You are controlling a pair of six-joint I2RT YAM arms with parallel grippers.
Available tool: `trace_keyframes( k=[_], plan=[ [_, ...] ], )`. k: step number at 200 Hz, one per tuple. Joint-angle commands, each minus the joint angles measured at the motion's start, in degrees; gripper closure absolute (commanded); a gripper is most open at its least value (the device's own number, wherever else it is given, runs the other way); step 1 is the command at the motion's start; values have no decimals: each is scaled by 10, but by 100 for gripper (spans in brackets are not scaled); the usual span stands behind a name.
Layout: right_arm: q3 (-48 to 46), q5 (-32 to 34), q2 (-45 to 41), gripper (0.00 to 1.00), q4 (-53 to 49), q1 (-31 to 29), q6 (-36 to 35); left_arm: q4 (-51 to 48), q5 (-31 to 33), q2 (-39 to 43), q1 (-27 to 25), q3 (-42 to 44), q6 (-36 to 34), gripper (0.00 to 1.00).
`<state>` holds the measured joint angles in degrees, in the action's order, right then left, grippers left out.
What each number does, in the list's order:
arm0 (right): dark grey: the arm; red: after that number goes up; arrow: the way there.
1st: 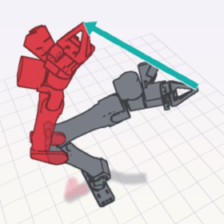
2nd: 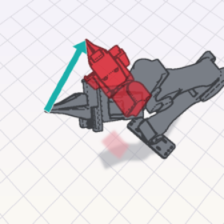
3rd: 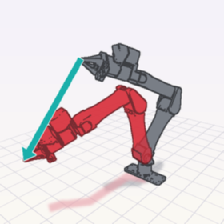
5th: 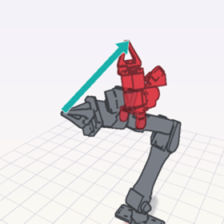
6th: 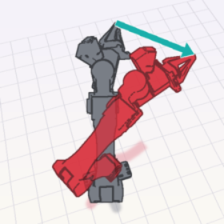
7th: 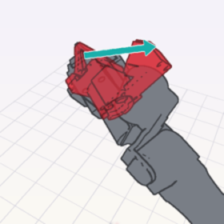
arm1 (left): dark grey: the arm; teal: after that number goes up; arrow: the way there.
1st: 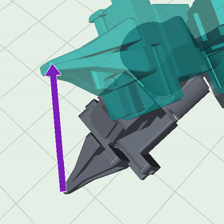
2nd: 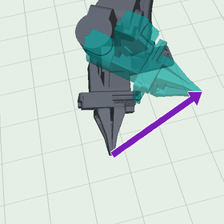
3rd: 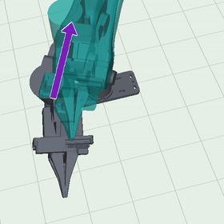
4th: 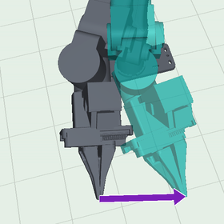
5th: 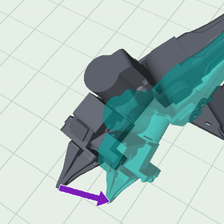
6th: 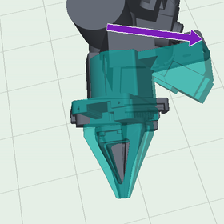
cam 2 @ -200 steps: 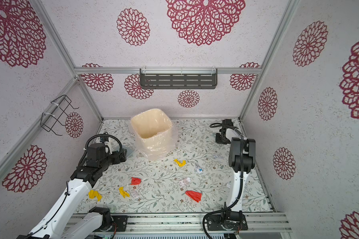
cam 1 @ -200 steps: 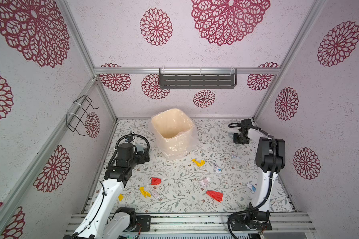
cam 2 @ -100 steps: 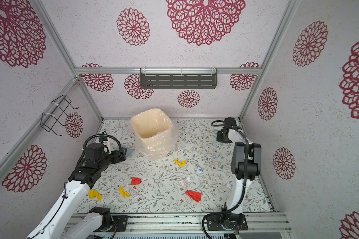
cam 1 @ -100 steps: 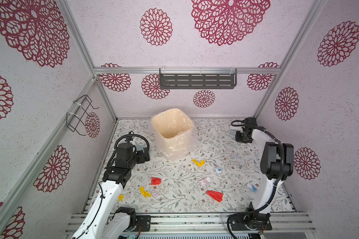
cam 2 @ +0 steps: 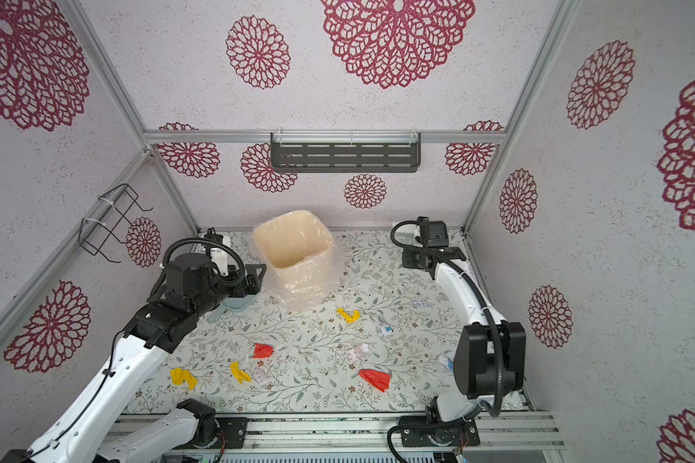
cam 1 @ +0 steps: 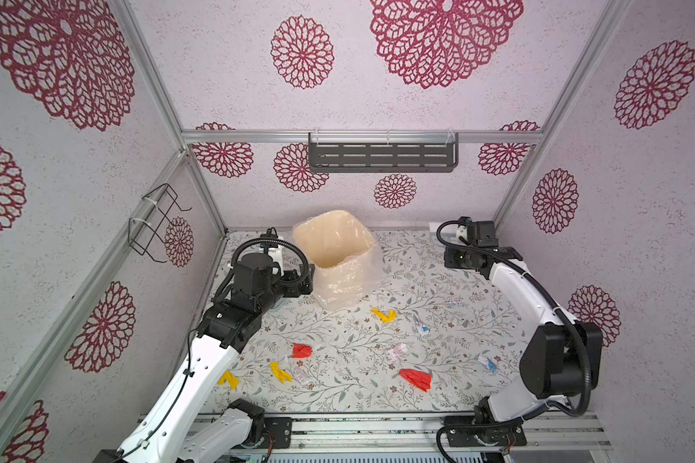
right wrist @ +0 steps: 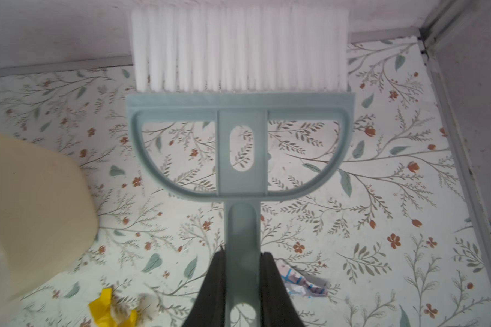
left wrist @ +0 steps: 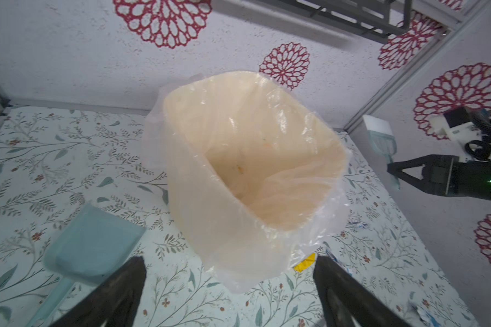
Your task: Sweep away the paper scraps from the table
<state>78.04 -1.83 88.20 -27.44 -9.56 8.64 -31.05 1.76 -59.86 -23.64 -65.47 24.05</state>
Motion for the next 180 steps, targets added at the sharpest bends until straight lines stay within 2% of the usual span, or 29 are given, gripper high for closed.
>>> trace_keyframes(
  k=[1,87,125,180],
  plan=[
    [3,9,-62,90,-14,-44,26,-10,-24,-37,-33,-44,25,3],
    [28,32,-155,89,-36,-218,89,106,-191,-180,-50,-148,127,0],
    [53,38,-148,88,-34,-265,98,135,-242,-211,-53,-171,145,10],
    [93,46,-119,88,-23,-318,94,175,-257,-234,-59,-177,182,28]
  ],
)
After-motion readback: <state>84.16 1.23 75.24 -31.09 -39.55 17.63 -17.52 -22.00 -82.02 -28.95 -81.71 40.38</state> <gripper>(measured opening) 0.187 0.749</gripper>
